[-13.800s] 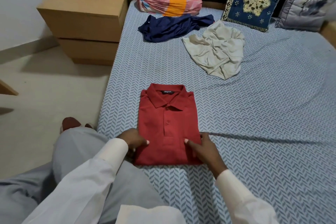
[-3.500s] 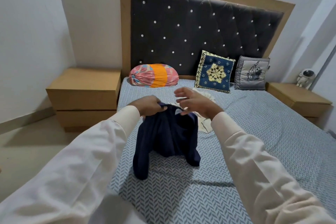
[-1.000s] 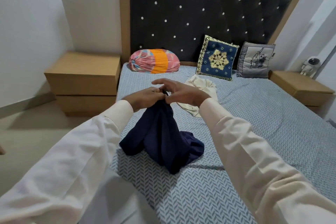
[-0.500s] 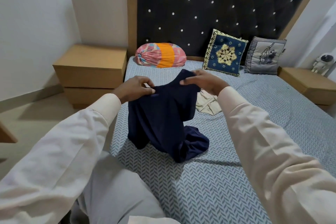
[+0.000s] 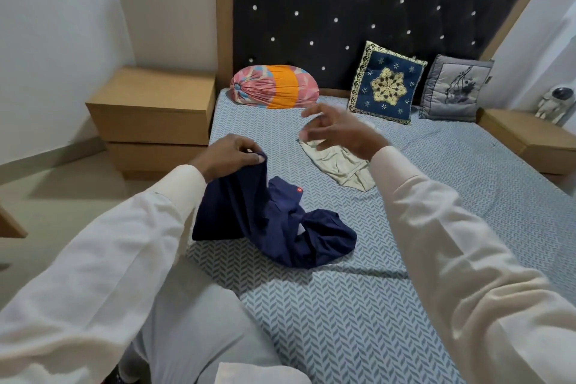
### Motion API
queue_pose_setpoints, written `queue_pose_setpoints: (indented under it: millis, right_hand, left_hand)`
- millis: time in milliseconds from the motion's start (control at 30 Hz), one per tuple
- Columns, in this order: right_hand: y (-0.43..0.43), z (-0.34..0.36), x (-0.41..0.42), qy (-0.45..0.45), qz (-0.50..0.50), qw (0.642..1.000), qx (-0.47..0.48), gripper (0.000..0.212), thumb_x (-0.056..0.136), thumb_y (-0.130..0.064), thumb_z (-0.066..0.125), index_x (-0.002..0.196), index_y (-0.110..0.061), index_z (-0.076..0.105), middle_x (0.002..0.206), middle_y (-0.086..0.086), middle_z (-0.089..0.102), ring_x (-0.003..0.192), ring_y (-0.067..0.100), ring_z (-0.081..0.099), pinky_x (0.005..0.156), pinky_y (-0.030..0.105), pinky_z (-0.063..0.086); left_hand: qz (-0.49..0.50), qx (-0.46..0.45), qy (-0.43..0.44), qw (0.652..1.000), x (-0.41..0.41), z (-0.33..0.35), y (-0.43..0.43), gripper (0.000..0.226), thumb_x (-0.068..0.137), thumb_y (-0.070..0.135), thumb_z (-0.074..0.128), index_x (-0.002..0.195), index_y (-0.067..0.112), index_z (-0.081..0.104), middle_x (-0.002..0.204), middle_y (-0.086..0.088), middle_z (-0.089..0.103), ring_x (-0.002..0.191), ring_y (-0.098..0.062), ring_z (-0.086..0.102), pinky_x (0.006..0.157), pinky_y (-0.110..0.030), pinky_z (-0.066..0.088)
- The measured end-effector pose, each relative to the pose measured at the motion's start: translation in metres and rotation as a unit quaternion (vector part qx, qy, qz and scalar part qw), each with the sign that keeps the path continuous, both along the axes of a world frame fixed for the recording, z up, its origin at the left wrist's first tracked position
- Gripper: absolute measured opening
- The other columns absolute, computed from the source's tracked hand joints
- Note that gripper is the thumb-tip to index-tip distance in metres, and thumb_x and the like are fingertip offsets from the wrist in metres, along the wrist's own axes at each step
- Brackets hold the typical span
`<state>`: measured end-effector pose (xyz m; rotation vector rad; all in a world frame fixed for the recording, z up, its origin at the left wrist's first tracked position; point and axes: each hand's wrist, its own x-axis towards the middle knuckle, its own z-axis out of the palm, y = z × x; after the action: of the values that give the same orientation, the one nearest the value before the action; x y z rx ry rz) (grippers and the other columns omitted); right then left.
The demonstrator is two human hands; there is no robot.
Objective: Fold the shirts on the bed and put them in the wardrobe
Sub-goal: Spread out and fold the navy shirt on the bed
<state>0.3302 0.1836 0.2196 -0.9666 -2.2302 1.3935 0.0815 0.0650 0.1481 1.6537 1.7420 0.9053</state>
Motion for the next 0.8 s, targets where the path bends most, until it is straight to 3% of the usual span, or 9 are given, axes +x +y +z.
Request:
queue_pose_setpoints:
  millis: [67, 200, 267, 367, 467, 567, 667, 733, 800]
  right_hand:
    - [-0.020, -0.015, -0.027, -0.048, 0.078, 0.996, -0.014, 0.053, 0.084, -0.008, 0.078, 0.130, -0.016, 0.052, 0.114, 0.013, 0.068, 0.095, 0.021, 0.069, 0.079, 0.039, 0.058]
    - [-0.032, -0.037, -0.052, -0.079, 0.051, 0.995, 0.036, 0.032, 0.085, 0.004, 0.056, 0.111, -0.013, 0.060, 0.093, 0.010, 0.056, 0.078, 0.020, 0.062, 0.068, 0.043, 0.062]
    - [-0.026, -0.030, -0.047, -0.108, 0.018, 0.989, 0.101, 0.026, 0.086, 0.001, 0.050, 0.100, -0.015, 0.065, 0.088, 0.007, 0.059, 0.071, 0.017, 0.061, 0.060, 0.035, 0.059]
    - [-0.007, -0.016, -0.033, -0.170, -0.008, 0.948, 0.268, 0.034, 0.087, 0.001, 0.045, 0.101, -0.013, 0.072, 0.097, 0.000, 0.066, 0.085, 0.015, 0.061, 0.076, 0.027, 0.050]
    - [0.005, -0.004, -0.028, -0.198, -0.020, 0.935, 0.293, 0.034, 0.089, -0.001, 0.043, 0.097, -0.016, 0.073, 0.100, -0.002, 0.066, 0.097, 0.016, 0.058, 0.082, 0.026, 0.042]
    - [0.015, 0.004, -0.015, -0.288, 0.015, 0.916, 0.281, 0.029, 0.089, -0.001, 0.042, 0.088, -0.016, 0.067, 0.094, 0.000, 0.063, 0.090, 0.018, 0.054, 0.069, 0.026, 0.036]
    - [0.028, 0.005, 0.012, -0.290, -0.036, 0.924, 0.246, 0.019, 0.092, -0.008, 0.045, 0.088, -0.011, 0.064, 0.093, 0.007, 0.062, 0.089, 0.021, 0.053, 0.069, 0.026, 0.040]
    - [0.036, -0.002, 0.031, -0.343, -0.034, 0.918, 0.194, 0.012, 0.095, -0.019, 0.052, 0.090, -0.015, 0.062, 0.096, 0.006, 0.059, 0.091, 0.021, 0.051, 0.078, 0.029, 0.040]
    - [0.042, -0.019, 0.046, -0.404, -0.019, 0.899, 0.169, 0.017, 0.087, -0.030, 0.064, 0.084, -0.014, 0.064, 0.091, 0.004, 0.060, 0.088, 0.023, 0.053, 0.074, 0.032, 0.040]
  left_hand:
    - [-0.008, 0.034, 0.011, 0.999, 0.021, 0.008, 0.008, 0.003, 0.086, 0.034, 0.072, 0.086, 0.033, 0.075, 0.088, 0.009, 0.072, 0.086, -0.010, 0.065, 0.075, -0.030, 0.048]
    - [0.012, 0.102, 0.062, 0.993, 0.033, 0.027, 0.010, 0.004, 0.086, 0.029, 0.071, 0.089, 0.030, 0.074, 0.088, 0.010, 0.072, 0.082, -0.005, 0.065, 0.068, -0.019, 0.045]
    - [0.016, 0.065, 0.060, 0.996, 0.017, 0.025, 0.003, 0.008, 0.085, 0.029, 0.074, 0.093, 0.030, 0.073, 0.090, 0.009, 0.072, 0.081, -0.007, 0.067, 0.072, -0.026, 0.054]
    - [0.009, 0.010, -0.019, 1.000, 0.000, 0.017, -0.009, 0.016, 0.083, 0.029, 0.079, 0.097, 0.027, 0.073, 0.089, 0.004, 0.075, 0.080, -0.011, 0.070, 0.081, -0.037, 0.058]
    - [-0.022, -0.077, -0.075, 0.994, 0.005, 0.017, -0.010, 0.028, 0.078, 0.036, 0.083, 0.103, 0.026, 0.074, 0.092, 0.004, 0.077, 0.083, -0.015, 0.074, 0.075, -0.031, 0.059]
    - [-0.075, -0.181, 0.100, 0.976, 0.003, 0.004, -0.002, 0.033, 0.074, 0.043, 0.084, 0.101, 0.026, 0.075, 0.094, 0.005, 0.076, 0.086, -0.016, 0.072, 0.084, -0.038, 0.058]
    - [0.000, -0.132, 0.126, 0.983, -0.014, -0.013, 0.003, 0.022, 0.081, 0.041, 0.079, 0.094, 0.022, 0.075, 0.091, 0.001, 0.074, 0.086, -0.017, 0.068, 0.084, -0.037, 0.055]
    - [0.027, -0.081, 0.147, 0.985, -0.025, -0.015, 0.005, 0.013, 0.086, 0.035, 0.075, 0.086, 0.022, 0.073, 0.086, -0.002, 0.072, 0.081, -0.017, 0.064, 0.075, -0.035, 0.050]
    - [0.036, -0.060, 0.207, 0.976, -0.034, -0.018, 0.008, 0.012, 0.089, 0.029, 0.070, 0.079, 0.026, 0.067, 0.085, -0.004, 0.070, 0.077, -0.019, 0.060, 0.072, -0.035, 0.049]
